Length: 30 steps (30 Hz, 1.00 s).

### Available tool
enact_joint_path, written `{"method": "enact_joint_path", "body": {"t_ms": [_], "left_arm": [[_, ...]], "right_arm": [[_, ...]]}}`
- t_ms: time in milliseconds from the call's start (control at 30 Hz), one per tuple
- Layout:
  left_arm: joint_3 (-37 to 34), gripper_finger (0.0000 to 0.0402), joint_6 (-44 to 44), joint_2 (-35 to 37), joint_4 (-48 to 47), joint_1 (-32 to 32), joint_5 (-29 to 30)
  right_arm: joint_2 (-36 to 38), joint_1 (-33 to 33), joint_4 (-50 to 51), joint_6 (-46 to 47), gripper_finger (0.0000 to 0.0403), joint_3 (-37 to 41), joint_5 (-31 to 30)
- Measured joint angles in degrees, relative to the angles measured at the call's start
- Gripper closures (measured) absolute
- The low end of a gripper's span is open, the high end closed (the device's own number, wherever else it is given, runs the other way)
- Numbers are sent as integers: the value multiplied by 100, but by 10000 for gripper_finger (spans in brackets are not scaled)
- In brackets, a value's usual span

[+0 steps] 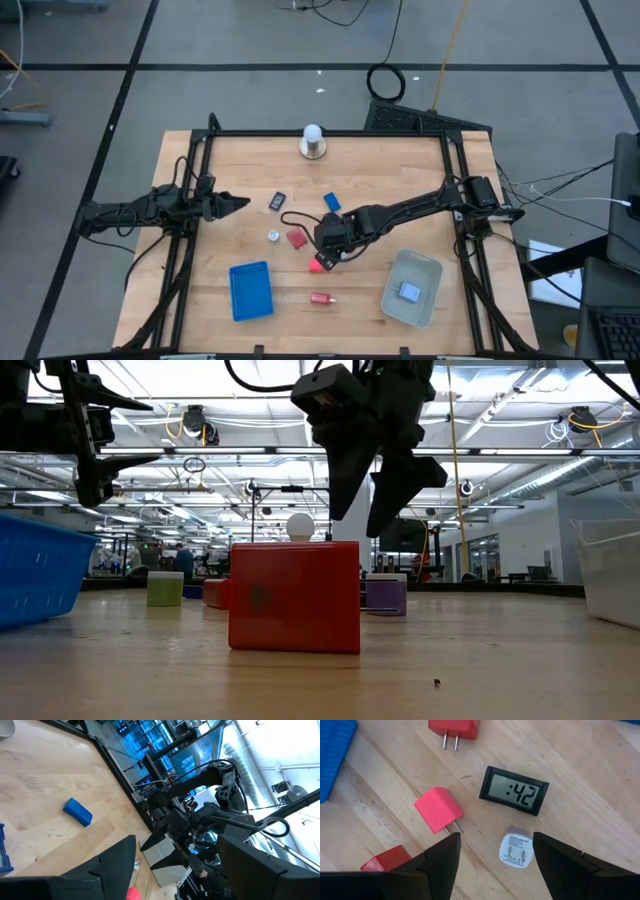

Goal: Pick & Place Office items
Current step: Put the violet charger adapter into the gray bin

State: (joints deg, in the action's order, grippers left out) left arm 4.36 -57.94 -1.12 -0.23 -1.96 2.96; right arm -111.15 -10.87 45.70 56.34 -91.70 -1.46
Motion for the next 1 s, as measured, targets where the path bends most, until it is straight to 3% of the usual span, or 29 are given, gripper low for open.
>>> {"method": "enact_joint_path", "body": {"t_ms": [533, 1000], "left_arm": [[0, 124, 75, 0, 1, 0, -2], [0, 124, 232, 0, 0, 0, -2]], "right_arm": [[0, 180, -155, -91, 160, 216, 10], [-5, 123, -822, 302, 161, 913, 626]]}}
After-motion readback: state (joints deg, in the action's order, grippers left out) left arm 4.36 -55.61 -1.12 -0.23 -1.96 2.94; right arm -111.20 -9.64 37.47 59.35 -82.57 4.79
